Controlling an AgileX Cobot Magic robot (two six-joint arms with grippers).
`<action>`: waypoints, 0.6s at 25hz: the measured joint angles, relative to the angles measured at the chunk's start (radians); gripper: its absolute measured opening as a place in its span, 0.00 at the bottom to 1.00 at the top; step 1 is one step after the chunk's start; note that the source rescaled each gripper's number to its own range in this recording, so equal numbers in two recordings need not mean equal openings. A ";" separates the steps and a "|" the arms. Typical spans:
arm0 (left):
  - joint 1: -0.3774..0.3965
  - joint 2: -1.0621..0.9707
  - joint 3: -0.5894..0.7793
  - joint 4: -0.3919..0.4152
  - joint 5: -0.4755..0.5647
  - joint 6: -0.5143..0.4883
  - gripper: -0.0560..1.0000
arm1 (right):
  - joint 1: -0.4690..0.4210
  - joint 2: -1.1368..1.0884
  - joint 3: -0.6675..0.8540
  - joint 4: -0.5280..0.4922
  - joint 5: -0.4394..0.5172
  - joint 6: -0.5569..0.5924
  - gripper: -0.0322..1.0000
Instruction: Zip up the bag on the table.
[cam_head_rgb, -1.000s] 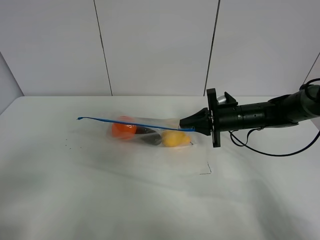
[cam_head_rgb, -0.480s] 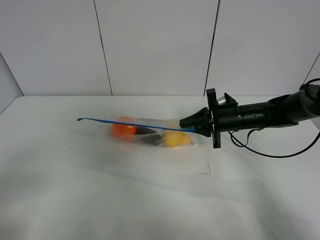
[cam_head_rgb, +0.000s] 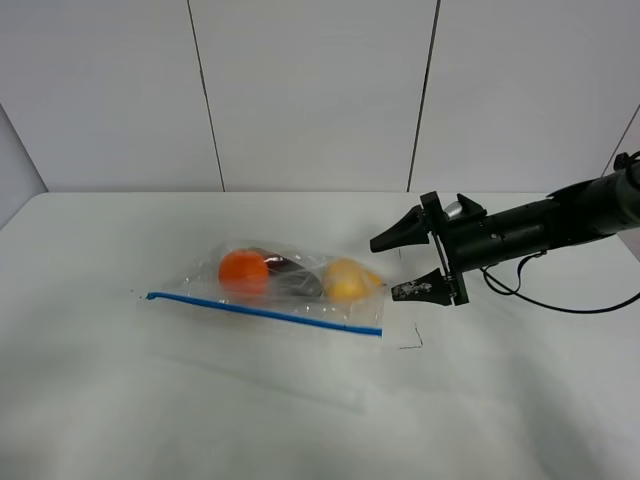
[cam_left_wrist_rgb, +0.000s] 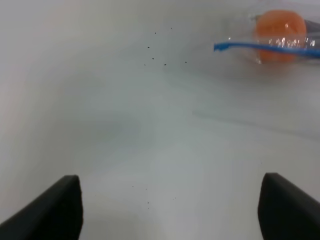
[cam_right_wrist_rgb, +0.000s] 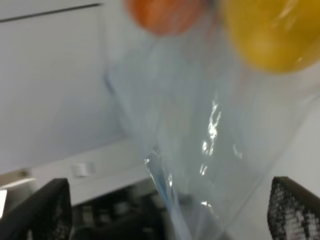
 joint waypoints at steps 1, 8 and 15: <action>0.000 0.000 0.000 0.000 0.000 0.000 0.92 | -0.005 -0.001 -0.027 -0.052 -0.007 0.028 0.88; 0.000 0.000 0.000 0.000 0.000 0.000 0.92 | 0.030 -0.002 -0.336 -0.590 -0.045 0.302 0.90; 0.000 0.000 0.000 0.000 0.000 0.000 0.92 | 0.066 -0.003 -0.589 -1.041 -0.039 0.527 0.90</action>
